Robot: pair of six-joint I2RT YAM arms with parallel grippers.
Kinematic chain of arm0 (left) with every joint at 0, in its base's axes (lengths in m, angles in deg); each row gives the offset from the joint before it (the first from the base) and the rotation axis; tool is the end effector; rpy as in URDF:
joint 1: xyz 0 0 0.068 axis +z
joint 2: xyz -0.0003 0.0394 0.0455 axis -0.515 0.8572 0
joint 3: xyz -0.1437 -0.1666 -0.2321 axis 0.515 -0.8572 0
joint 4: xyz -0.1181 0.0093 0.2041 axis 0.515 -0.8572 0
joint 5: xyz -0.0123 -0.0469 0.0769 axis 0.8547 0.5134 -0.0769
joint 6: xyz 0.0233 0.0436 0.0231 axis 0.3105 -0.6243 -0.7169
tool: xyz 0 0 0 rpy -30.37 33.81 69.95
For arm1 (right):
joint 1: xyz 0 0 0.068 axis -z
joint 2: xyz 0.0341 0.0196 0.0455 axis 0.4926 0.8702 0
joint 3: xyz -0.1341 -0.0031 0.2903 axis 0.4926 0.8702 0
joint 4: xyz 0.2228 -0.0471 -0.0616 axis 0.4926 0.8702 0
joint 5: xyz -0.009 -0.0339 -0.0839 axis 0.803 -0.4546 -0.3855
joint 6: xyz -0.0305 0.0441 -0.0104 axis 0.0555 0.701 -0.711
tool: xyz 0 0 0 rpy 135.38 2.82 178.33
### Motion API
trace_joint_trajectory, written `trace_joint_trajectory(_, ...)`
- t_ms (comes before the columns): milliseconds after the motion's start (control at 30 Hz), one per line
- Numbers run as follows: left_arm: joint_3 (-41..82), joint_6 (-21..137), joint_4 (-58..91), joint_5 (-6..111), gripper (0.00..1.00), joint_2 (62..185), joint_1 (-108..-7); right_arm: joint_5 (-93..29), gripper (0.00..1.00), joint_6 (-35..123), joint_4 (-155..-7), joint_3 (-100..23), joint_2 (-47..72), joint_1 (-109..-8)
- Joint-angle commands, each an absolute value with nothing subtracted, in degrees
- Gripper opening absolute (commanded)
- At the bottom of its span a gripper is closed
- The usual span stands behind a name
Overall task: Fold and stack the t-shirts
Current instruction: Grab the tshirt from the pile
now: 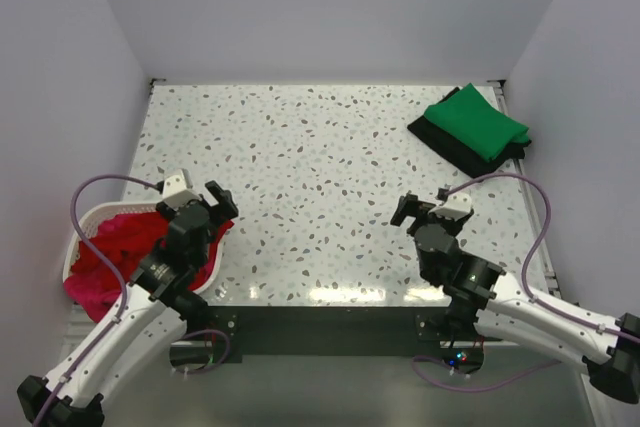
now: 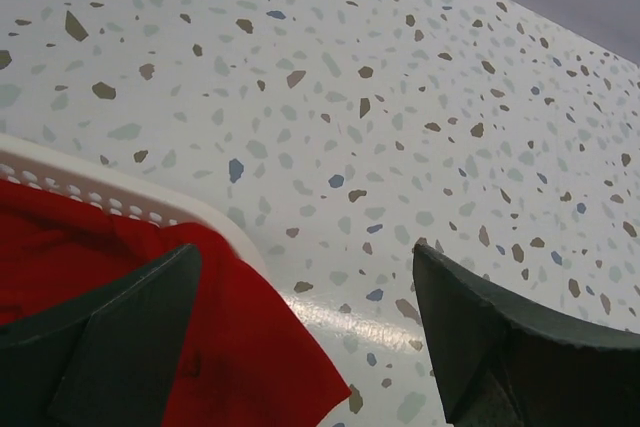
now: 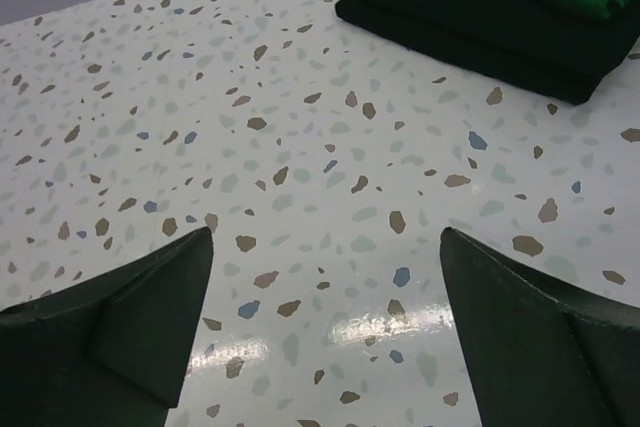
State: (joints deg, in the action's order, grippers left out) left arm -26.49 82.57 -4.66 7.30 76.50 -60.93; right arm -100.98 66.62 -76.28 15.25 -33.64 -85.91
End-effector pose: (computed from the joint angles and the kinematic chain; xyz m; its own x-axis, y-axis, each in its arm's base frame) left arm 0.0645 -0.0119 0.2718 -0.2163 -0.4187 -0.8820 -0.2561 0.8961 -0.3625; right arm 0.0688 0.0453 0.2731 -0.1182 0.2466 -0.9619 0.1388 0.9633 0.2299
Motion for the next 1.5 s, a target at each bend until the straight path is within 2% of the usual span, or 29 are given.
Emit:
trace_joint_trajectory(0,-24.5,83.6,-6.6,2.3,0.92,78.5,-61.9,-107.2,0.99,65.2,-78.1,12.9,-31.7,-85.4)
trace_joint_trajectory(100,-23.1,84.7,-8.6,0.3,0.92,81.1,-62.8,-106.4,0.99,62.4,-81.1,12.2,-30.4,-83.6)
trace_joint_trajectory(333,-19.1,91.2,-16.9,-6.4,0.91,86.5,-65.5,-89.8,0.99,59.5,-94.5,11.3,-25.5,-69.6)
trace_joint_trajectory(600,-13.5,109.2,-35.6,-15.8,0.94,94.8,-72.7,-67.9,0.99,61.7,-97.5,-0.1,-5.9,-56.7)
trace_joint_trajectory(733,-10.9,119.1,-44.4,-16.6,0.94,99.8,-74.3,-60.1,0.99,64.2,-99.2,-2.7,-1.7,-51.8)
trace_joint_trajectory(900,-12.1,118.9,-42.1,-14.9,0.94,100.6,-74.5,-55.2,0.99,65.4,-100.7,-1.9,-0.5,-49.5)
trace_joint_trajectory(1167,-18.9,106.2,-26.0,-10.2,0.85,90.4,-74.5,-49.5,0.99,67.0,-102.7,-0.9,0.8,-47.4)
trace_joint_trajectory(1333,-19.2,105.7,-24.9,-10.2,0.82,93.5,-74.5,-48.0,0.99,67.3,-102.8,-0.5,0.0,-47.0)
trace_joint_trajectory(1467,-19.3,104.7,-23.5,-10.7,0.74,95.4,-74.3,-47.4,0.99,67.5,-102.8,-0.2,-1.1,-46.8)
